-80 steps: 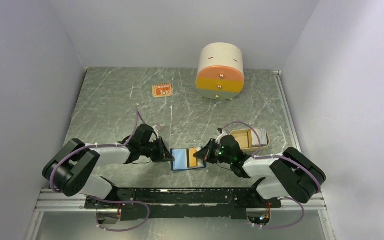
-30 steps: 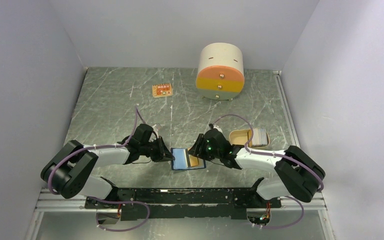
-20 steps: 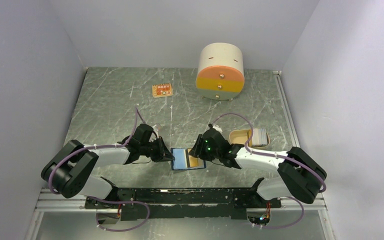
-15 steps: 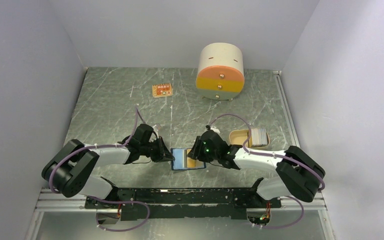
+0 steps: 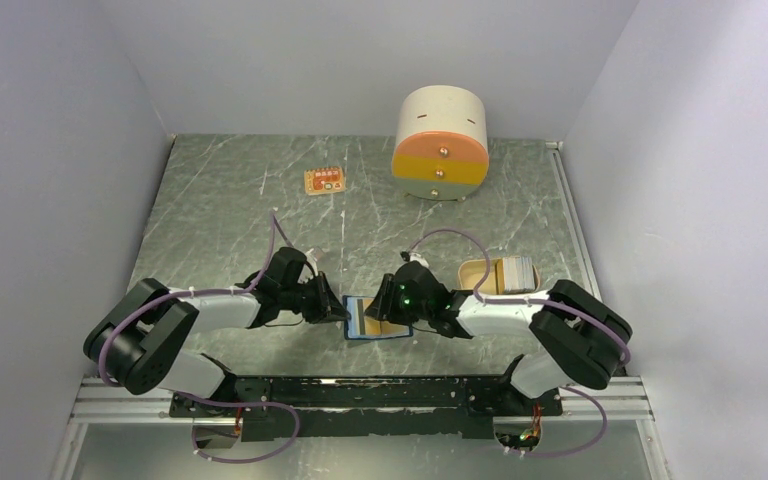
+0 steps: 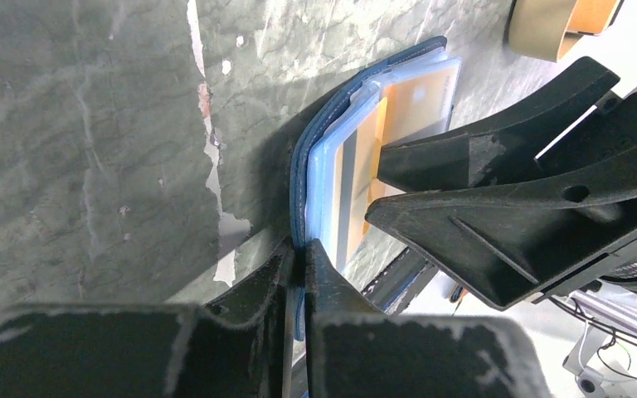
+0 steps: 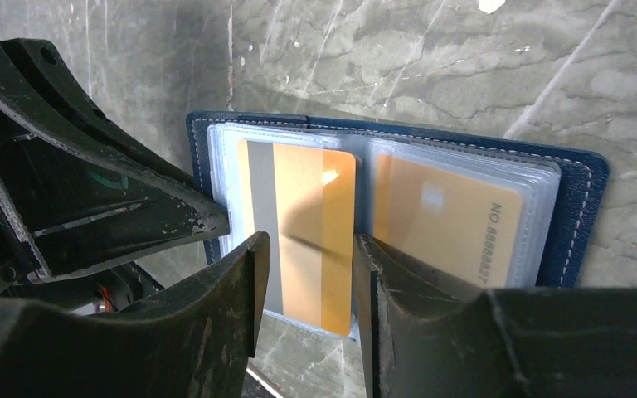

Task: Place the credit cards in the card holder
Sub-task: Insert the credit card into the card holder.

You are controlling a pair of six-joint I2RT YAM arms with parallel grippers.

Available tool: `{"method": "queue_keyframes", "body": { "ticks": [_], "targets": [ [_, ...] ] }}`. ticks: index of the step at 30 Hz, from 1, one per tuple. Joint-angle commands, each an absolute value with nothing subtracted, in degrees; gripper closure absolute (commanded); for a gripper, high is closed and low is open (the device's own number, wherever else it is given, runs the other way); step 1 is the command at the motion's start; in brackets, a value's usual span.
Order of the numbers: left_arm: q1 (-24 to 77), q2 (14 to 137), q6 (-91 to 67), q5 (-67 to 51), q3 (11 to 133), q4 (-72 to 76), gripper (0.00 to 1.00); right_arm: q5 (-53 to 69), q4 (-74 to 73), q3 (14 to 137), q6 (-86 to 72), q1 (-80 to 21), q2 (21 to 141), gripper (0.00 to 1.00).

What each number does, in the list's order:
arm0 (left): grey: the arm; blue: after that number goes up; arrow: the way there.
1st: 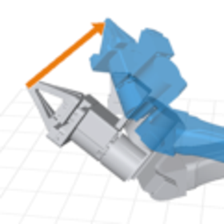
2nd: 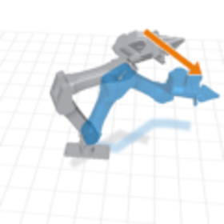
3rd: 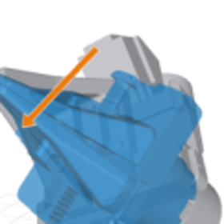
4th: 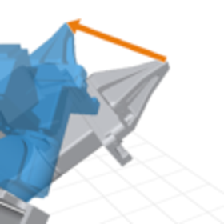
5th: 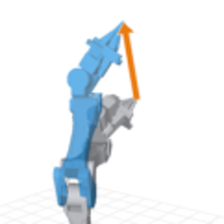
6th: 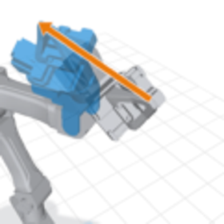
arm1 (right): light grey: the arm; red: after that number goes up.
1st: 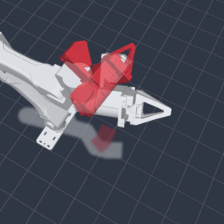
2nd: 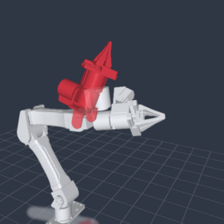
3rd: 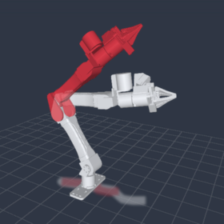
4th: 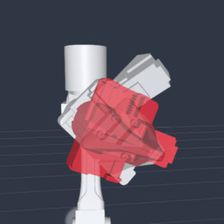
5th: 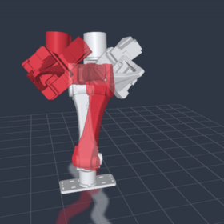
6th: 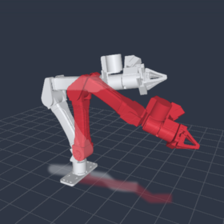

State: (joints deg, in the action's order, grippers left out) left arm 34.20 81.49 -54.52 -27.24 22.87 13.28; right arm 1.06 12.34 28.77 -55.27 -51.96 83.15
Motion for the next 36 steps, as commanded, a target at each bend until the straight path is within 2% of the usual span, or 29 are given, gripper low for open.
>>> {"method": "queue_keyframes", "body": {
  "ticks": [1,9,16,20,24,27,30,36],
  "targets": [
    [33.98,81.18,-54.78,-28.76,22.59,15.97,0.91,2.03,13.79,26.89,-53.96,-52.47,84.16,0.55],
    [34.16,79.44,-54.8,-29.17,22.42,15.86,0.91,6.93,22.81,25.0,-54.88,-52.59,84.88,0.57],
    [34.25,77.26,-54.65,-29.94,22.63,15.07,0.9,7.97,24.47,25.52,-53.49,-52.65,86.7,0.58],
    [34.24,75.92,-53.79,-28.36,23.74,11.31,0.91,8.31,24.6,25.65,-52.74,-52.66,86.85,0.58],
    [34.25,74.33,-53.34,-27.71,24.33,8.49,0.91,8.74,25.34,25.14,-53.12,-52.65,86.45,0.53],
    [34.32,72.64,-53.44,-26.62,25.86,4.61,0.91,9.5,25.55,25.73,-52.66,-52.59,86.64,0.55],
    [34.5,70.74,-52.18,-23.06,28.67,-2.98,0.91,9.64,20.52,28.68,-50.67,-52.69,86.53,0.56],
    [34.62,68.64,-52.15,-19.79,30.28,-8.1,0.91,8.19,6.77,33.96,-45.85,-52.55,83.63,0.49]
  ]
}}
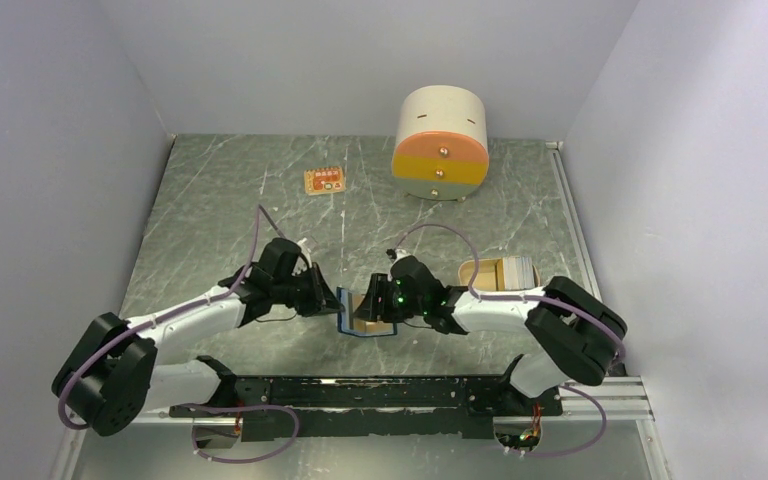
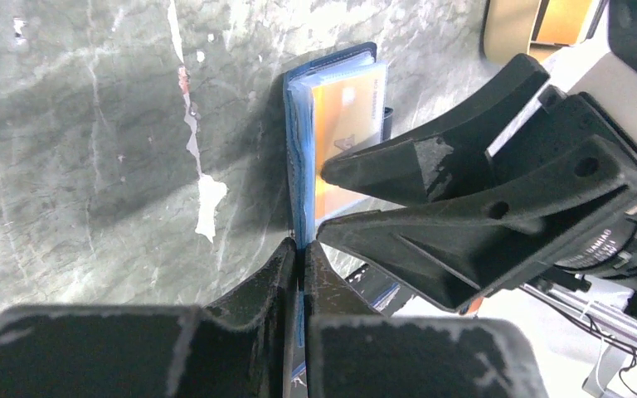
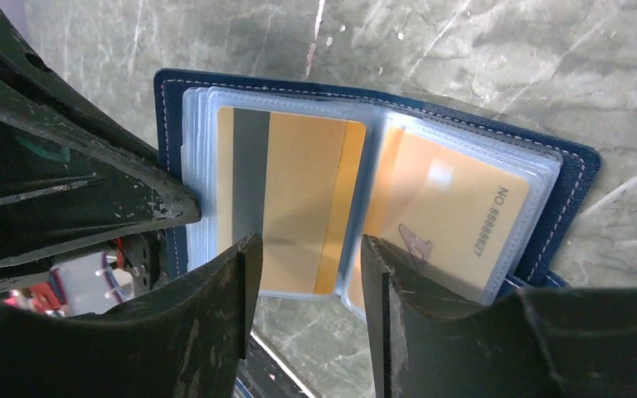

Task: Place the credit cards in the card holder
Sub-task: Insert the credit card into the card holder.

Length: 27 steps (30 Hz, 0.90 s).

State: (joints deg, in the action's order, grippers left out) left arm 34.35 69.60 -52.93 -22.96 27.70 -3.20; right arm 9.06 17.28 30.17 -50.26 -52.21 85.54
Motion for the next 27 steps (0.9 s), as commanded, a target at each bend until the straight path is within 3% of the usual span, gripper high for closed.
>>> {"method": "queue_keyframes", "body": {
  "ticks": [1,6,16,20,22,27],
  "targets": [
    [34.66,69.15,-51.86,-19.72,30.58,-8.42,0.91,7.43,4.36,34.82,-45.54,-52.48,83.27,0.48],
    [34.78,71.89,-51.51,-19.92,31.33,-8.43,0.91,5.89,1.81,35.34,-45.31,-52.47,81.24,0.49],
    [35.55,71.45,-52.08,-20.83,33.37,-8.75,0.91,0.84,2.07,37.01,-41.61,-52.33,84.85,0.75],
    [35.79,71.96,-52.88,-22.96,33.18,-5.71,0.91,-0.16,2.68,37.63,-40.38,-52.3,89.05,0.77],
    [36.11,72.73,-53.24,-23.49,33.18,-4.39,0.83,1.21,5.49,36.67,-40.99,-52.31,89.96,0.78],
    [36.78,75.1,-52.75,-23.43,33.29,-3.1,0.82,2.48,7.94,35.02,-41.57,-52.43,90.57,0.79]
  ]
}}
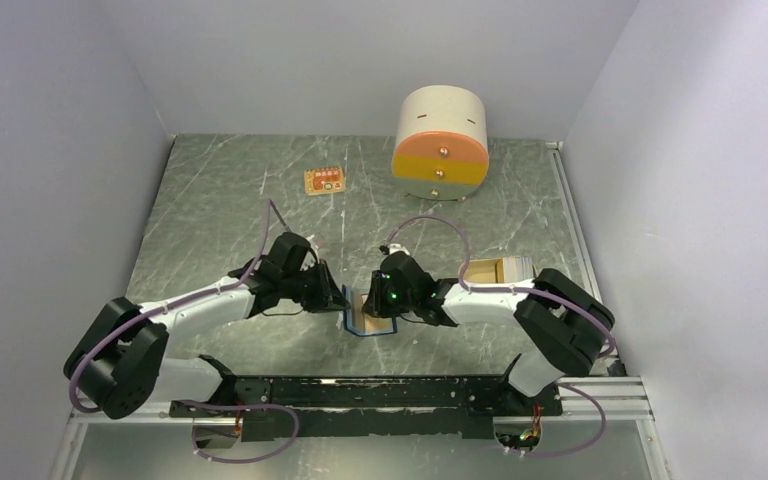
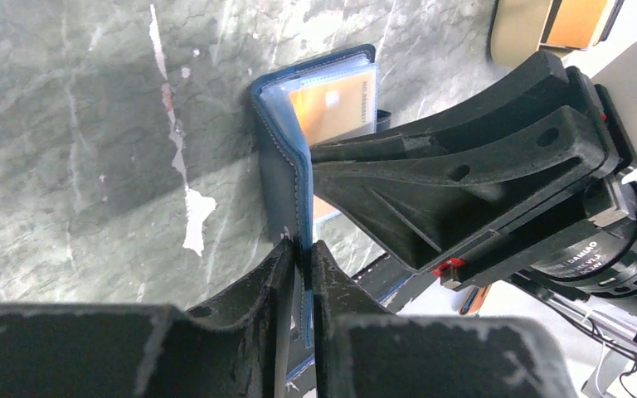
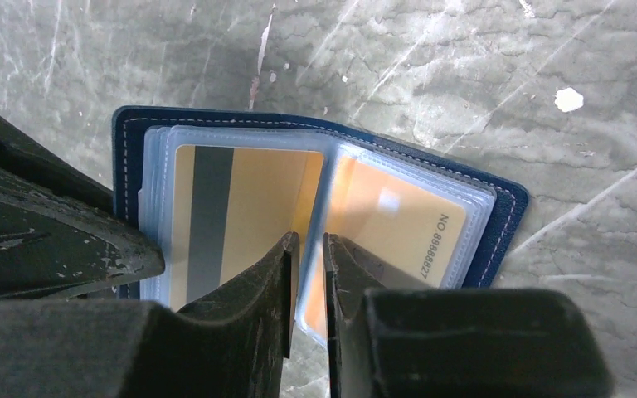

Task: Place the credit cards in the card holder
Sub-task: Insert the credit card into the card holder.

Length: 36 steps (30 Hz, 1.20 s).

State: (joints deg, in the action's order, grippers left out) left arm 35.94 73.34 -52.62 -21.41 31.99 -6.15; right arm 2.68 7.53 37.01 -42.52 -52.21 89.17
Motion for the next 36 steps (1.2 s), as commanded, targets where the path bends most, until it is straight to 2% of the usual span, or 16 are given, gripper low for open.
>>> {"method": "queue_keyframes", "body": {
  "ticks": [1,6,21,25,28,31,36],
  "targets": [
    [36.82,75.45,-52.77,-23.8,33.12,-2.12,0.82,2.78,8.07,34.99,-41.68,-52.39,90.87,0.79],
    [37.32,75.9,-53.69,-25.8,31.63,2.93,0.91,3.81,9.37,34.62,-42.37,-52.41,92.14,0.79],
    [37.52,77.16,-53.43,-30.59,26.26,16.14,0.84,7.17,14.53,31.54,-45.55,-51.8,93.18,0.78],
    [37.51,76.72,-53.19,-30.13,26.13,15.74,0.82,7.68,15.01,31.2,-46.07,-51.73,93.45,0.78],
    [37.53,76.02,-53.27,-29.91,25.68,16.05,0.83,7.6,15.17,30.9,-46.61,-51.69,93.07,0.78],
    [37.49,75.96,-53.73,-30.63,24.66,17.97,0.9,7.44,15.48,30.67,-46.83,-51.64,92.79,0.77],
    [37.52,78.34,-54.2,-31.77,24.19,20.69,0.91,8.18,16.17,30.49,-47.19,-51.59,93.61,0.77]
  ]
}}
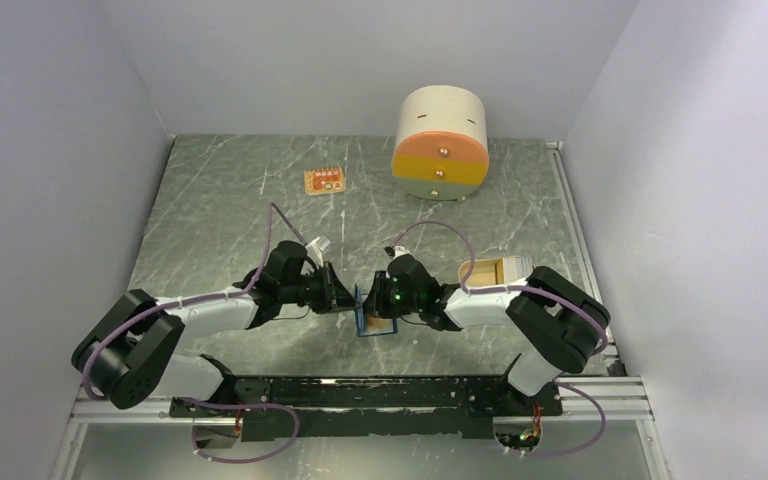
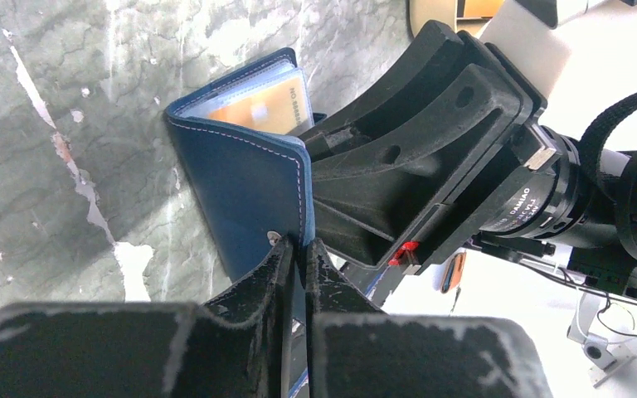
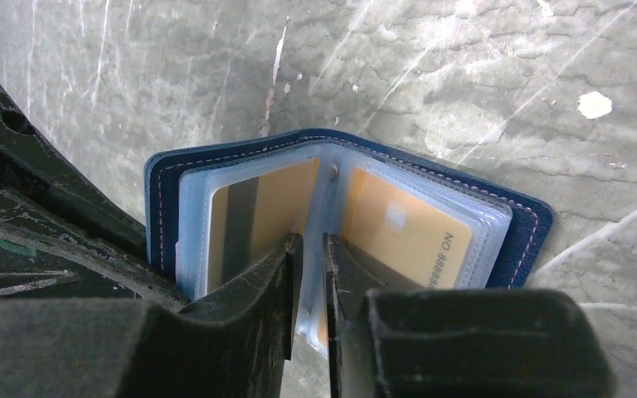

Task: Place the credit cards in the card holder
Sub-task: Insert the credit card into the card holder.

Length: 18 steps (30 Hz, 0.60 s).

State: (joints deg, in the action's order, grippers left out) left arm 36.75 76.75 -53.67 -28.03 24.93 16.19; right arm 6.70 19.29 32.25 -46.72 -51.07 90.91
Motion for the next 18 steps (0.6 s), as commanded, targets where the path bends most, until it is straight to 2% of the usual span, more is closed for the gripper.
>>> {"method": "queue_keyframes", "body": {
  "ticks": [1,7,13,18],
  "targets": [
    [37.5,78.63,-54.22,-31.63,24.16,20.94,0.91,8.23,16.08,30.43,-47.2,-51.59,93.54,0.77],
    [37.51,79.79,-53.63,-31.55,24.35,20.99,0.88,7.78,16.4,29.7,-47.2,-51.19,92.11,0.75],
    [37.52,79.94,-52.66,-28.83,25.49,16.12,0.91,7.24,14.54,29.91,-47.14,-50.84,90.9,0.73],
    [37.52,79.8,-51.17,-25.16,27.08,10.74,0.91,2.86,7.39,30.84,-46.51,-50.13,84.62,0.62]
  ]
}}
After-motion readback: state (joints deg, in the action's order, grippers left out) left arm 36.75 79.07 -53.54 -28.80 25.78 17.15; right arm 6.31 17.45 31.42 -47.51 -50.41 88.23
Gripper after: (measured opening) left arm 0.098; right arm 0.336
